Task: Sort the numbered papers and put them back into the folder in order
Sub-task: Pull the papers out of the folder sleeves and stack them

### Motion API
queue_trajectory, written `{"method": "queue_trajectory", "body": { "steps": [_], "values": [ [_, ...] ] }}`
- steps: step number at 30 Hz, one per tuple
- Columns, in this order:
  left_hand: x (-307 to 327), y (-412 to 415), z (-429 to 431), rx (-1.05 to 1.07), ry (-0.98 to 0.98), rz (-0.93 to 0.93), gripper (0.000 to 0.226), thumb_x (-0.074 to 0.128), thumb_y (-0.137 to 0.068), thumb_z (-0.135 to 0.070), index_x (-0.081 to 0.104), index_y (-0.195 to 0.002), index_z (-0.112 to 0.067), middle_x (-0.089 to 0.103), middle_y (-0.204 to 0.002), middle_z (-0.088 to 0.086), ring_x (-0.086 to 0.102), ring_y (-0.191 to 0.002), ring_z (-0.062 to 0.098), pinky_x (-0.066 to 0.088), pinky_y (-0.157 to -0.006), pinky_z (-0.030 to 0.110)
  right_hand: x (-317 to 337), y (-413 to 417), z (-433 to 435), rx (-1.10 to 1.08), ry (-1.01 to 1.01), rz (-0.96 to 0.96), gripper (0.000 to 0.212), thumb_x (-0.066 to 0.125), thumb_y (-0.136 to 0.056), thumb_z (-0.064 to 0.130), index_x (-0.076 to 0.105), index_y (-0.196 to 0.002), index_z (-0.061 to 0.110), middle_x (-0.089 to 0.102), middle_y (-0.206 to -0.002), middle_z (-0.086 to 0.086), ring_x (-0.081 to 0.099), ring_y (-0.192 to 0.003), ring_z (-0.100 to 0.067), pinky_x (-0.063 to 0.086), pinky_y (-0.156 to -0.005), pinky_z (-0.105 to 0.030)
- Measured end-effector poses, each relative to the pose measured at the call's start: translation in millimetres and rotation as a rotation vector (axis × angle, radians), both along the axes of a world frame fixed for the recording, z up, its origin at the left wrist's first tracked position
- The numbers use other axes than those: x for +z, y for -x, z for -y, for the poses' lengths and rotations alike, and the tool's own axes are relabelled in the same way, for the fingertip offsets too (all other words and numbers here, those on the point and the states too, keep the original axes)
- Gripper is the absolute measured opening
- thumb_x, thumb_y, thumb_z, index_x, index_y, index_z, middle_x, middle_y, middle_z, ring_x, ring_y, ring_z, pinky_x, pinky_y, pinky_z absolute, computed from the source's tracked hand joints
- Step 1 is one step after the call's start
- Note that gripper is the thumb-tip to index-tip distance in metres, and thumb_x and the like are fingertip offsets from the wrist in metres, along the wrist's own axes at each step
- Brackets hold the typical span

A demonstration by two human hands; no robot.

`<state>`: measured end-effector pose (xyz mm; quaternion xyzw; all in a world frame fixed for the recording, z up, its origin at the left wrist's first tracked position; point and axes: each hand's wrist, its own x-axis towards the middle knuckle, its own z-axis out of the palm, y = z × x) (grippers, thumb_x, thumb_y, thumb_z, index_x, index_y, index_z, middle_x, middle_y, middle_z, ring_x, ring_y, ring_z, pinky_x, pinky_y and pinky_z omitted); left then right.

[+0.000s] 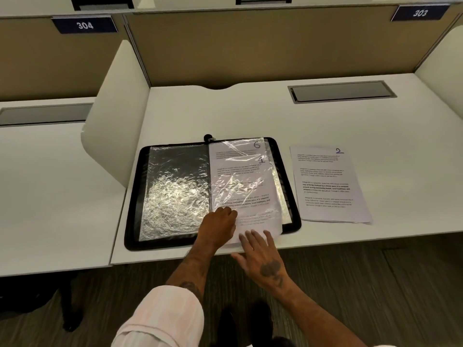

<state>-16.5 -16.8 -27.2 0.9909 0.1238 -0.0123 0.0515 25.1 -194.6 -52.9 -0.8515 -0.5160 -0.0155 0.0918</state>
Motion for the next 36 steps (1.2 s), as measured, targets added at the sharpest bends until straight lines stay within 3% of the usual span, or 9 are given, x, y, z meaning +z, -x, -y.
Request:
{"method": "queue_trajectory", "body": {
  "steps": [2,4,8,15,18,26,29,33,36],
  "values": [
    [1,-4,4,0.039,0.006,0.020,0.016,0.056,-0.094,-0.027,0.062,-0.097,-0.012,0.064,-0.088,0.005,0.065,-0.078,0.026,0.048,-0.057,0.035,6,3,6,-0.114,-0.127,-0.116,0.043,0.046,-0.093,0.055,0.068,-0.097,0.018,0.068,-0.092,0.000,0.063,-0.084,-0.014,0.053,-0.075,-0.030],
    [3,-7,5,0.096,0.029,0.025,0.027,0.039,-0.102,-0.032,0.059,-0.106,-0.014,0.065,-0.096,0.005,0.064,-0.086,0.026,0.047,-0.066,0.035,17,4,9,-0.393,-0.195,-0.417,0.042,0.046,-0.092,0.058,0.061,-0.077,0.022,0.061,-0.073,0.009,0.056,-0.065,-0.005,0.043,-0.058,-0.018],
    [7,-9,6,0.156,0.036,0.038,0.033,0.031,-0.105,-0.036,0.057,-0.110,-0.015,0.068,-0.098,0.003,0.067,-0.086,0.027,0.045,-0.068,0.034,25,0,9,-0.851,-0.258,-1.146,0.039,0.056,-0.089,0.055,0.064,-0.081,0.017,0.068,-0.072,-0.001,0.065,-0.063,-0.012,0.054,-0.059,-0.026],
    [7,-6,4,0.203,0.099,0.037,0.030,0.032,-0.103,-0.036,0.055,-0.105,-0.016,0.068,-0.095,0.005,0.066,-0.083,0.031,0.047,-0.068,0.037,29,-17,-15,-0.897,-0.413,-1.278,0.035,0.066,-0.086,0.048,0.065,-0.099,0.016,0.073,-0.075,-0.003,0.069,-0.063,-0.015,0.050,-0.051,-0.021],
    [12,-3,5,0.227,0.120,0.043,0.029,0.035,-0.103,-0.036,0.055,-0.103,-0.016,0.068,-0.095,0.005,0.065,-0.083,0.031,0.046,-0.068,0.036,33,-21,-23,-0.974,-0.470,-1.322,0.032,0.066,-0.089,0.039,0.059,-0.107,0.014,0.071,-0.090,-0.007,0.070,-0.071,-0.016,0.049,-0.050,-0.019],
    [37,-10,10,0.202,0.081,0.087,0.037,0.034,-0.103,-0.042,0.059,-0.098,-0.015,0.068,-0.092,0.005,0.066,-0.080,0.026,0.046,-0.066,0.033,53,-6,-28,-0.714,-0.312,-0.987,0.033,0.058,-0.091,0.045,0.065,-0.102,0.015,0.068,-0.096,0.001,0.065,-0.081,-0.012,0.059,-0.070,-0.028],
    [52,-16,10,0.209,0.112,0.100,0.035,0.038,-0.102,-0.042,0.059,-0.099,-0.015,0.069,-0.095,0.005,0.067,-0.081,0.027,0.052,-0.070,0.036,77,6,-24,-0.519,-0.251,-0.662,0.036,0.053,-0.093,0.049,0.070,-0.095,0.017,0.072,-0.091,0.004,0.066,-0.079,-0.009,0.056,-0.069,-0.024],
    [73,-11,1,0.223,0.099,0.075,0.026,0.065,-0.088,-0.028,0.054,-0.108,-0.016,0.065,-0.102,0.004,0.066,-0.092,0.029,0.052,-0.073,0.038,113,20,-17,-0.261,-0.266,-0.293,0.035,0.054,-0.092,0.046,0.071,-0.081,0.017,0.072,-0.078,0.003,0.068,-0.066,-0.009,0.056,-0.063,-0.022],
    [86,-4,-3,0.374,0.118,0.121,0.011,0.057,-0.093,-0.026,0.055,-0.095,-0.016,0.065,-0.092,0.004,0.065,-0.081,0.027,0.047,-0.064,0.034,146,30,-11,-0.094,-0.372,-0.078,0.025,0.067,-0.083,0.035,0.067,-0.065,0.017,0.067,-0.062,0.004,0.062,-0.050,-0.009,0.050,-0.051,-0.017]
  ]
}}
